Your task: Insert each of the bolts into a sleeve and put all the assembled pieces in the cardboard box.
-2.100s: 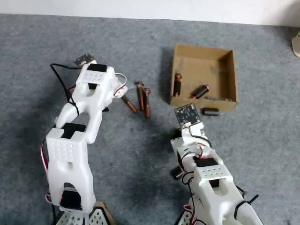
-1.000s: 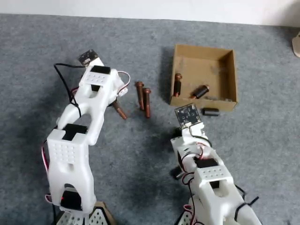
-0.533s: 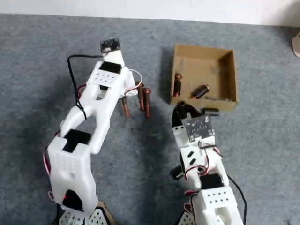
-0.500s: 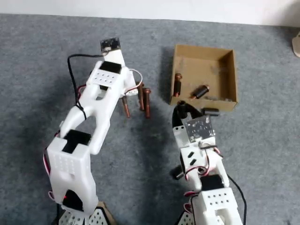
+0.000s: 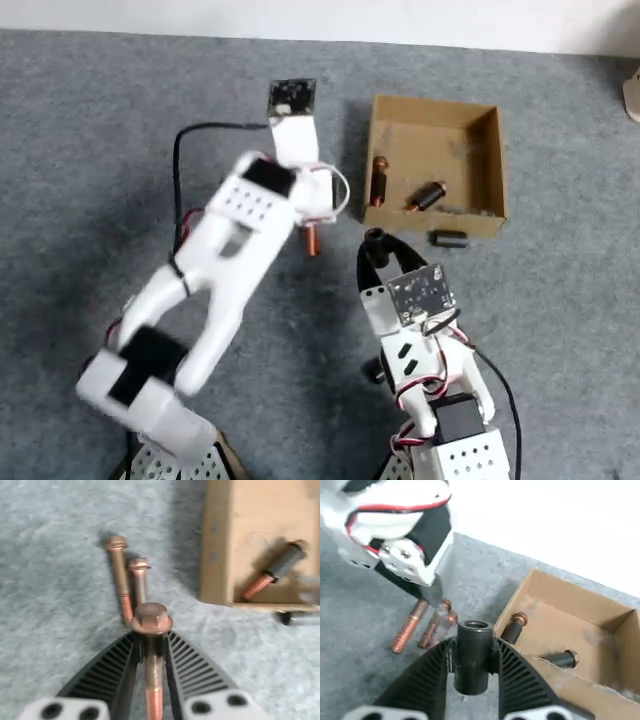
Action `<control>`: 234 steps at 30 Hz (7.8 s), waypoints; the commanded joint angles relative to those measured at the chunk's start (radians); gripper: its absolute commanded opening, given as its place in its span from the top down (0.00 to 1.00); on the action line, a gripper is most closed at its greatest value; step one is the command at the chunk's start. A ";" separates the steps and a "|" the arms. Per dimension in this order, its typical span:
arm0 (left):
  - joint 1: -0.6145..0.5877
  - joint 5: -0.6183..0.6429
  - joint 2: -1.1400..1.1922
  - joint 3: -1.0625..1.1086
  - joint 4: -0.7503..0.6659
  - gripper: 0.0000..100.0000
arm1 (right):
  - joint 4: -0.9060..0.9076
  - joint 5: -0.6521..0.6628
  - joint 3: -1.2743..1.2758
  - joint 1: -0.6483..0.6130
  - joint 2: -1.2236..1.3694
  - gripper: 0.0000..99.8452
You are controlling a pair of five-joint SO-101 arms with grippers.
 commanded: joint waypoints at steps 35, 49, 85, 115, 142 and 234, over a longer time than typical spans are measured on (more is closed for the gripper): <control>0.107 0.152 -1.030 0.832 -0.647 1.00 | 0.007 0.014 0.131 -0.136 -0.010 0.99; 0.073 0.150 -1.035 0.881 -0.713 1.00 | 0.030 0.014 0.131 -0.179 -0.019 0.99; -0.004 0.149 -1.041 1.046 -0.706 0.55 | 0.004 0.008 0.131 0.004 -0.010 0.99; -0.282 -0.051 -1.041 1.222 -0.450 0.55 | -0.150 0.005 -0.687 0.214 0.998 1.00; -0.280 -0.055 -1.035 1.224 -0.450 0.55 | 0.068 -0.290 -1.517 0.266 2.025 0.86; -0.274 -0.055 -1.035 1.224 -0.450 0.55 | 0.561 -1.117 -0.119 -0.139 0.694 0.76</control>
